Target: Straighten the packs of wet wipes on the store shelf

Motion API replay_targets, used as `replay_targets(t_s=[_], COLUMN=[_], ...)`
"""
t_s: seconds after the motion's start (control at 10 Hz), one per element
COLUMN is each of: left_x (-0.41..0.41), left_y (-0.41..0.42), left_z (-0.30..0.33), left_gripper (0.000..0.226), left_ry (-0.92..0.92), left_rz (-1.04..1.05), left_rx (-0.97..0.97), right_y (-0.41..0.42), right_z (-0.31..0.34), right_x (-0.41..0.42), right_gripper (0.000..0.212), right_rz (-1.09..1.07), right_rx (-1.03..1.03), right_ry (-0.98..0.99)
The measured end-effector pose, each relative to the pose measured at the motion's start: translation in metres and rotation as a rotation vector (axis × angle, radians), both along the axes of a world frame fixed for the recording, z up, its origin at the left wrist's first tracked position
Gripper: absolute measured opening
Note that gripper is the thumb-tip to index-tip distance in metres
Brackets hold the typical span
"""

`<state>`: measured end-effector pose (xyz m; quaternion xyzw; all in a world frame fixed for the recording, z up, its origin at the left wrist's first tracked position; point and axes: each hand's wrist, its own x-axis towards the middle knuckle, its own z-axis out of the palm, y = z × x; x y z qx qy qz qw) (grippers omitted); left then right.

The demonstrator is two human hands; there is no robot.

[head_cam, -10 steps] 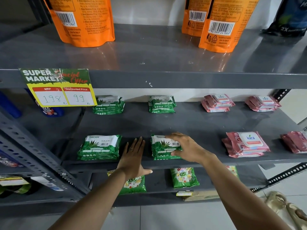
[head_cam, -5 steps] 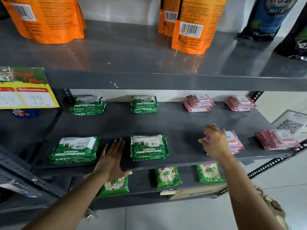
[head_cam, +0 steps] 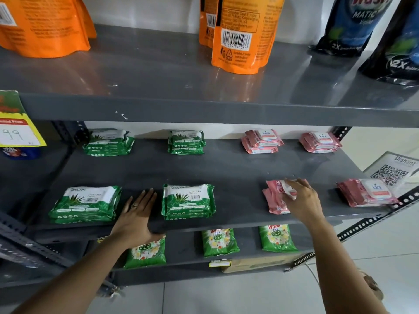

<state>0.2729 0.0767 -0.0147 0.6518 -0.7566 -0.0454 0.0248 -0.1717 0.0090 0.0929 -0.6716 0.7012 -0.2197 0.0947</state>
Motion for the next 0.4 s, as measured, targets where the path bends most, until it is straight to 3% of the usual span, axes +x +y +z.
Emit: replay_targets(t_s=[0.3, 0.4], left_x=[0.0004, -0.0005], left_y=[-0.0001, -0.0006], left_z=[0.0002, -0.0041], left_gripper=[0.132, 0.132], left_ry=[0.007, 0.016], left_rz=[0.007, 0.015], left_rx=[0.018, 0.025], right_y=[-0.0046, -0.0028], right_z=[-0.0069, -0.0108], right_x=[-0.0045, -0.0077], right_gripper=[0.044, 0.044], right_rz=[0.001, -0.091], right_rx=[-0.016, -0.09], right_ry=[-0.018, -0.042])
